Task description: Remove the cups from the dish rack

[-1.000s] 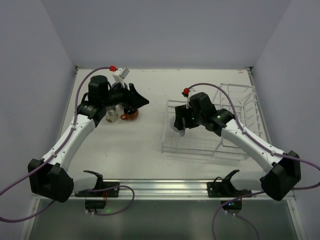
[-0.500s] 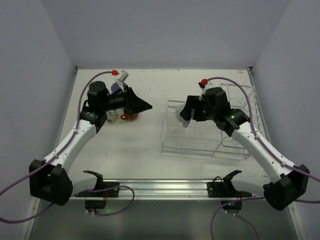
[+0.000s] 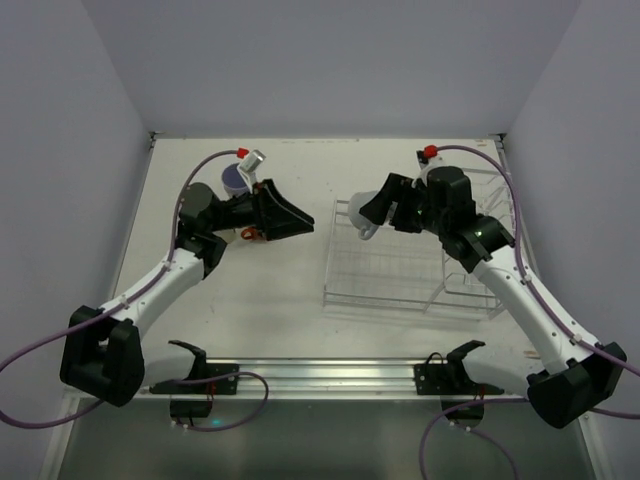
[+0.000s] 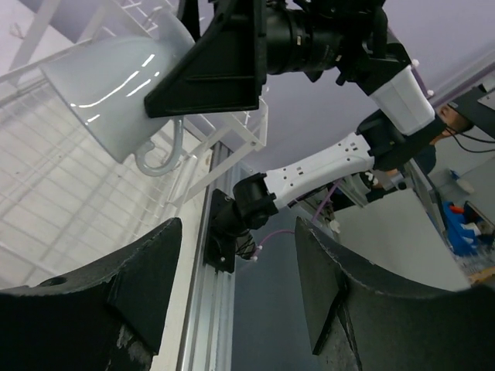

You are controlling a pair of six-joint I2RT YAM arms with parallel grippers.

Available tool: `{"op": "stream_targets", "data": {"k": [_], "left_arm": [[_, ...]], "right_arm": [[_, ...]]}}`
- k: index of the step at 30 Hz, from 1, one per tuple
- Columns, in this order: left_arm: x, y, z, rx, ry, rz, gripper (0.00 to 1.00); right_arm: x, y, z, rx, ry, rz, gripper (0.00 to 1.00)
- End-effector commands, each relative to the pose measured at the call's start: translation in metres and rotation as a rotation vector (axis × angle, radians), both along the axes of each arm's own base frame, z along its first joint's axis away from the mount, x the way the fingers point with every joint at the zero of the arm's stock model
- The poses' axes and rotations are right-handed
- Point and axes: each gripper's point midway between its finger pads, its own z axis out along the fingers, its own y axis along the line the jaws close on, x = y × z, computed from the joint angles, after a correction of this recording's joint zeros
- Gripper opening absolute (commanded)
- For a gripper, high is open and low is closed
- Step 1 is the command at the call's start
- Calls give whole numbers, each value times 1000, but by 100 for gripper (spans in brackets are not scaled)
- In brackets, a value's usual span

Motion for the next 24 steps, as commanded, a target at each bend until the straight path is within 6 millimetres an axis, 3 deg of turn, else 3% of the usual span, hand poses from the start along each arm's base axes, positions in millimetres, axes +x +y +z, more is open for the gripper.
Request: {"op": "stream_targets", "data": {"k": [1, 10, 24], "left_arm": [[-8, -10, 13, -46, -40, -44, 64], [-5, -26, 4, -70, -5, -62, 66], [-9, -44, 19, -180, 52, -132, 66]], "right_arm": [[3, 9, 79, 181, -176, 3, 0], [-3, 8, 102, 290, -183, -19, 0], [-13, 17, 128, 463, -286, 36, 0]]}}
